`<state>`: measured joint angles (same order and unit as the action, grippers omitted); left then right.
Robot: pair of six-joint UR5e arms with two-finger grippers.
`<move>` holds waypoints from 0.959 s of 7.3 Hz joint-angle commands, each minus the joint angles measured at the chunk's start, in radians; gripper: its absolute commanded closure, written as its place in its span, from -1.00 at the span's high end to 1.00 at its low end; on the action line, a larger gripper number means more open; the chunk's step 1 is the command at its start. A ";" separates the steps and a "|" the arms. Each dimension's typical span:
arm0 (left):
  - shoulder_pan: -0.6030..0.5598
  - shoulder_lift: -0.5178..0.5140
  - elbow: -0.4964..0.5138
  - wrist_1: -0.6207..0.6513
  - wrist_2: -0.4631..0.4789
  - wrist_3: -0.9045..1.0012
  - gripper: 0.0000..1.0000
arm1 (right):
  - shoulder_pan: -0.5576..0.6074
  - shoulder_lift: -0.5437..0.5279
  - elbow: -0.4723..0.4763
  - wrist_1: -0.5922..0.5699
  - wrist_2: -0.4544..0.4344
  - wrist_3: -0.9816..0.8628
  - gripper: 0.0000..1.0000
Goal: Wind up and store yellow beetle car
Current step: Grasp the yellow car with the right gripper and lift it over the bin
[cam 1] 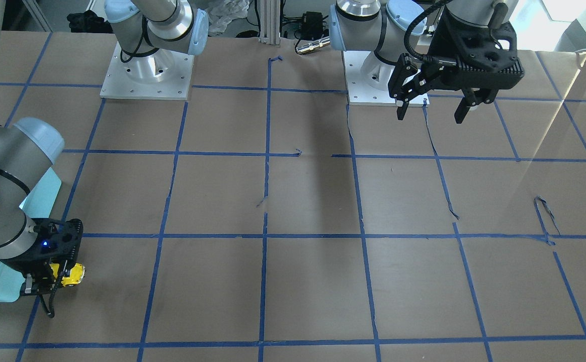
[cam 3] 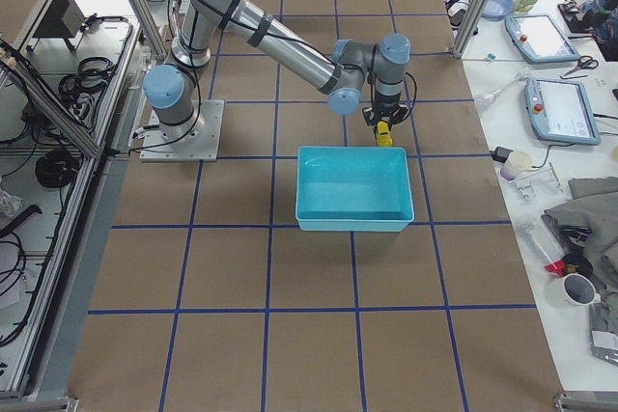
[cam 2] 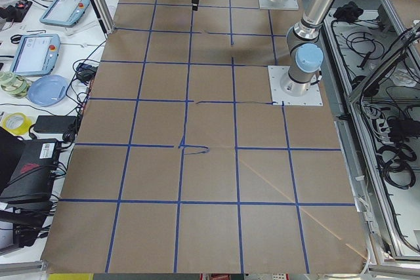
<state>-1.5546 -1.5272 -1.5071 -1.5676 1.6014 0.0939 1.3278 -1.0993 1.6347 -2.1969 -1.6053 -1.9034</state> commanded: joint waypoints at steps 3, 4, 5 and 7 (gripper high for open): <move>-0.007 -0.004 -0.001 0.000 0.000 0.000 1.00 | -0.121 -0.148 -0.047 0.189 0.007 -0.011 -1.00; -0.007 -0.002 -0.001 0.000 0.003 0.000 1.00 | -0.206 -0.152 -0.047 0.241 0.005 -0.025 -1.00; -0.007 -0.004 -0.001 0.000 0.005 0.001 1.00 | -0.275 -0.157 -0.044 0.253 0.005 -0.084 -1.00; -0.008 0.002 -0.004 0.000 0.002 0.001 1.00 | -0.364 -0.145 0.025 0.203 -0.004 -0.181 -1.00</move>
<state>-1.5618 -1.5294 -1.5089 -1.5671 1.6045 0.0949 1.0229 -1.2499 1.6125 -1.9616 -1.6020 -2.0341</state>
